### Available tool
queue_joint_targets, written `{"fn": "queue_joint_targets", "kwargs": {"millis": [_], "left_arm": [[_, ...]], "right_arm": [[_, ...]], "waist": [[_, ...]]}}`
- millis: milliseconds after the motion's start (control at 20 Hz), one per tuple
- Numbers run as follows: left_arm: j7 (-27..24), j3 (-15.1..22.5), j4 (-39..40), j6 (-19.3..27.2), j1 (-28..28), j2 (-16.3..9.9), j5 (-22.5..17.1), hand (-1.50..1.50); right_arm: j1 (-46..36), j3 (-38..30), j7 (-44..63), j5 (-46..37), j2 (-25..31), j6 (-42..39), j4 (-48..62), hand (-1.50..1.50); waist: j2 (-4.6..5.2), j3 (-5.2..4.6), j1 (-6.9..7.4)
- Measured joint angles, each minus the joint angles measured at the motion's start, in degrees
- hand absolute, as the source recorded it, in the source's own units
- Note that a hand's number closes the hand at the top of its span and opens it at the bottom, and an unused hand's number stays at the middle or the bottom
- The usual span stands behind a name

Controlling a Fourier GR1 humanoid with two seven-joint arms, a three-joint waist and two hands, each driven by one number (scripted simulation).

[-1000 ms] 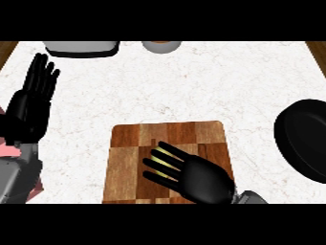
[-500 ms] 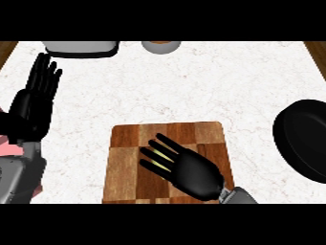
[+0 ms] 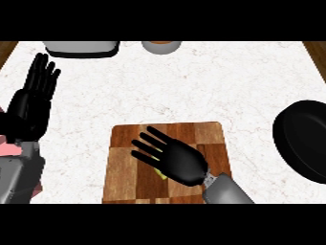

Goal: Pick the lemon from the cutting board and place it in the pot

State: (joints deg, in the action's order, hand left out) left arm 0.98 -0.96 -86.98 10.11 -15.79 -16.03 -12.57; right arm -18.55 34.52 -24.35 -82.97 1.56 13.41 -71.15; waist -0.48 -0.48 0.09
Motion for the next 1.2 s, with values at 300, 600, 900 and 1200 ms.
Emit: {"fn": "queue_joint_targets", "kwargs": {"millis": [300, 600, 900, 1200], "left_arm": [[1.38, 0.00, -1.63, -0.12, -0.01, 0.75, 0.86, 0.00], [0.79, -1.20, -0.95, -1.26, 0.16, 0.68, 0.83, 0.00], [1.32, -1.62, -0.32, -1.15, -1.03, 1.16, 1.24, 0.00], [1.41, -1.61, -1.32, -0.61, 0.20, 1.56, 2.00, 0.00]], "right_arm": [[-4.38, 3.57, -0.71, 0.46, -0.15, 3.22, 6.74, 1.50], [-5.95, 7.37, -1.72, -0.76, 0.21, 7.28, 8.57, 1.50], [-4.51, 9.74, 0.32, -2.38, 0.55, 9.80, 6.37, 1.50], [0.58, 7.34, 3.96, -4.05, 1.74, 13.86, -0.61, 1.50]], "waist": [[-0.36, -0.26, 0.25], [-0.79, -0.50, 0.19], [-0.94, -0.59, -0.18], [-0.62, -0.42, -0.78]]}}
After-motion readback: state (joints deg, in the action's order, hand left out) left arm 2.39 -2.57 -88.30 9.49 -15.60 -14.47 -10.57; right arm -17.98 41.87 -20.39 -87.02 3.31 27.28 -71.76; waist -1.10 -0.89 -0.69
